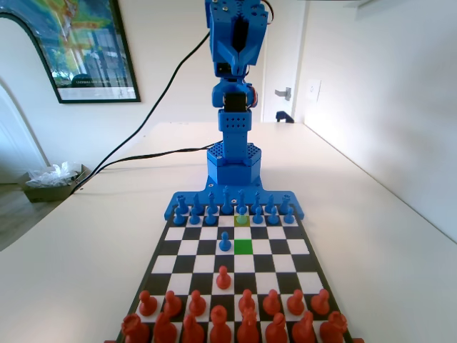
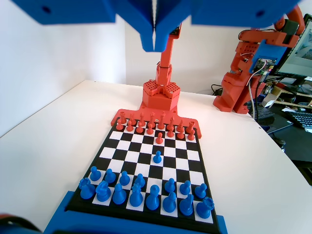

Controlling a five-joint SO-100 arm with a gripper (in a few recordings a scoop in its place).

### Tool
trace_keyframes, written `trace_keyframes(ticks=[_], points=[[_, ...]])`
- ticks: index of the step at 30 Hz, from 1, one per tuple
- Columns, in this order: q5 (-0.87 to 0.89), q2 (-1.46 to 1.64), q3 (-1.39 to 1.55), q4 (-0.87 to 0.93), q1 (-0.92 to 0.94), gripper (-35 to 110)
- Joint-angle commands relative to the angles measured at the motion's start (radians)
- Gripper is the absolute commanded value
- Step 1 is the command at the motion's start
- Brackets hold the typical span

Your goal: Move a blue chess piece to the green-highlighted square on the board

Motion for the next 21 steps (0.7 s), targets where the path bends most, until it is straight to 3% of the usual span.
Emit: trace_keyframes(ticks=[1,21], points=[[-0.009,0.011,-0.011,-0.012,0.015,1],[-0.009,0.011,-0.011,-0.012,0.015,1]])
